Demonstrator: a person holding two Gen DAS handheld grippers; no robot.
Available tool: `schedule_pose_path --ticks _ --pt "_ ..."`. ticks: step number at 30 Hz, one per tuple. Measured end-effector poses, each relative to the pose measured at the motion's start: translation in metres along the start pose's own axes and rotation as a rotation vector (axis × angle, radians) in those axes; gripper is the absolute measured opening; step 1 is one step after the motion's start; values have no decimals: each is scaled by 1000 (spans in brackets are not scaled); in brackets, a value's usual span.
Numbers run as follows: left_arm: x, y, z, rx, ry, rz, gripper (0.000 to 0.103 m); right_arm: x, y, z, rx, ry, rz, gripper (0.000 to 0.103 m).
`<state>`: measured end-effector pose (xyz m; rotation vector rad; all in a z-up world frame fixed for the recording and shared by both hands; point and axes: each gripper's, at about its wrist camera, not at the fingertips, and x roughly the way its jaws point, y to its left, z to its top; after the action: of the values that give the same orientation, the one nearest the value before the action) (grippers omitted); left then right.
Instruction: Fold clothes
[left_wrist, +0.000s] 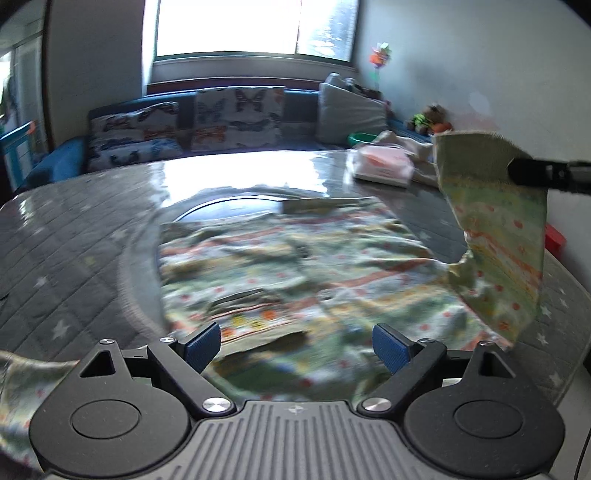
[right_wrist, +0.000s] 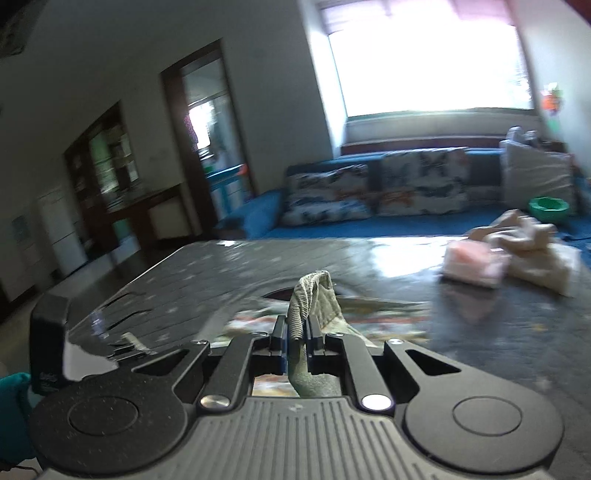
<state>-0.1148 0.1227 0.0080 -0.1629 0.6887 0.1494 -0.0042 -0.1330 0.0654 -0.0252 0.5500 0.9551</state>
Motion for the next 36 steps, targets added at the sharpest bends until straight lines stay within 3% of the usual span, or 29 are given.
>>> schedule_pose_path --ticks 7,10,11,17,25,29,31,36 --pt "-9 31 -13 -59 3 38 91 64 47 -4 -50 96 121 8" --pt "-10 38 -15 -71 2 44 91 61 56 -14 -62 126 145 13" --pt "-10 39 -15 -74 1 44 91 60 55 -15 -67 128 142 20" --pt "-9 43 -9 -78 -12 48 91 48 36 -12 -106 140 91 21" --pt "-4 16 -5 -38 -19 -26 89 51 -13 -64 -195 339 -72 21" --pt "5 -2 -2 0 -11 -70 82 53 -35 -79 -157 383 -118 18" --pt "11 -7 0 13 -5 -88 70 53 -44 -82 -143 393 -136 16" --pt "24 -13 4 23 7 -120 55 54 -47 -65 -173 328 -144 16"
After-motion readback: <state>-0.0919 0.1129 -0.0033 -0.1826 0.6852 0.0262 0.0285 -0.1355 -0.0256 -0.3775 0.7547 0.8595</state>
